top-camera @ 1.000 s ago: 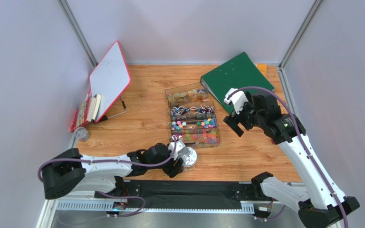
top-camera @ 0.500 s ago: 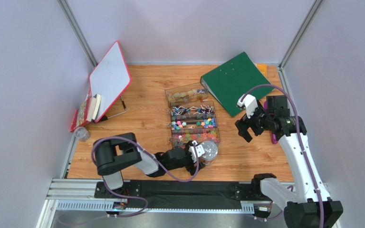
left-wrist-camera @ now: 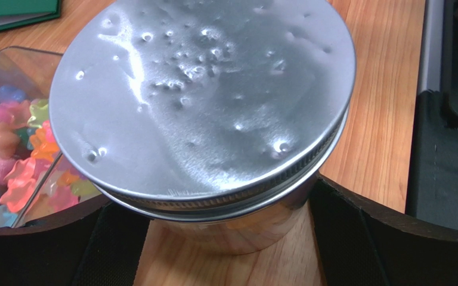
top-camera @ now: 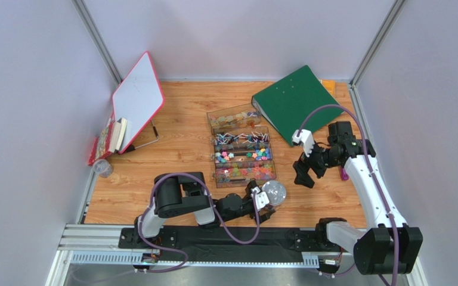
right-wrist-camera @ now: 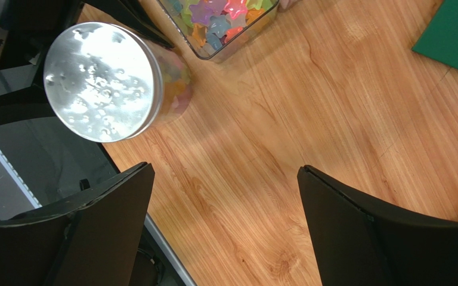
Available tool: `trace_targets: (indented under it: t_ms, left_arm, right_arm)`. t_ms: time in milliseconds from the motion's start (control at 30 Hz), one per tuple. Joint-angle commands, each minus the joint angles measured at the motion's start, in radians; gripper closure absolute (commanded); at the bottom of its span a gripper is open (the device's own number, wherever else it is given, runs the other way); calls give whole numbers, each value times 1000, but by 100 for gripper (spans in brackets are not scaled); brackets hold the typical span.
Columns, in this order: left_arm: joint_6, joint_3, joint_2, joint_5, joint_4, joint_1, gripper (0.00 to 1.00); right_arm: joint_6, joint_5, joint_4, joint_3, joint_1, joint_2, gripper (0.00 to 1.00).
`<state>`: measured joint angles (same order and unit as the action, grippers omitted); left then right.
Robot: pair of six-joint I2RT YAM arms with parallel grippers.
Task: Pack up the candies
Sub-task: Move the packing bottle to the center of the board.
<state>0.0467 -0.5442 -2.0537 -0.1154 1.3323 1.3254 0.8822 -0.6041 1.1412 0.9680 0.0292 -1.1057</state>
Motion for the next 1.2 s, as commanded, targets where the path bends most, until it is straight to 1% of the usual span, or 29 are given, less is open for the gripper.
trace_targets:
  t_ms: [0,67,167,200,267,300,367,433,667,833,900,933,967,1033,1067,1133,1167]
  left_arm:
    - [10,-36,-54,-3,-122,8,0]
    - [-8,-43,-77,3,-111,8,0]
    - [-11,-48,-108,-12,-110,8,2]
    - [-10,-56,-114,-16,-108,8,3]
    - [-13,-68,-138,-47,-104,5,4]
    - [-15,-83,-143,-55,-107,5,2]
    - [-22,-95,-148,-64,-123,5,1]
    - [-42,-103,-151,-69,-134,5,0]
    - [-73,-163,-175,-84,-166,5,0]
    - [-90,-217,-224,-110,-186,3,0]
    - [-91,-223,-240,-113,-186,5,2]
    - [-88,-221,-243,-112,-186,5,6]
    - [-84,-217,-247,-112,-183,5,14]
    - [-77,-214,-263,-112,-165,5,24]
    - [-74,-205,-264,-112,-162,5,34]
    - [-68,-194,-261,-95,-145,5,46]
    - [-64,-177,-258,-84,-134,5,57]
  right_arm:
    - [75,-54,31,1,-3,20,3]
    - [102,-71,57,3,-3,27,3]
    - [194,-97,129,-3,1,29,3]
    - [262,-105,175,-6,5,29,3]
    - [325,-114,241,-9,23,21,2]
    - [375,-111,256,-18,32,21,2]
    - [417,-100,275,-34,52,29,2]
    - [468,-86,275,-64,66,38,1]
    - [560,-54,229,-114,67,32,0]
    - [572,-54,193,-115,67,11,0]
    - [577,-53,195,-106,69,1,0]
    - [578,-54,192,-103,69,-3,0]
    - [587,-56,190,-100,67,-5,0]
    - [597,-60,177,-100,67,-6,0]
    - [603,-60,172,-101,67,-11,0]
    - [603,-48,158,-92,69,-23,0]
    - [598,-42,154,-88,67,-43,0]
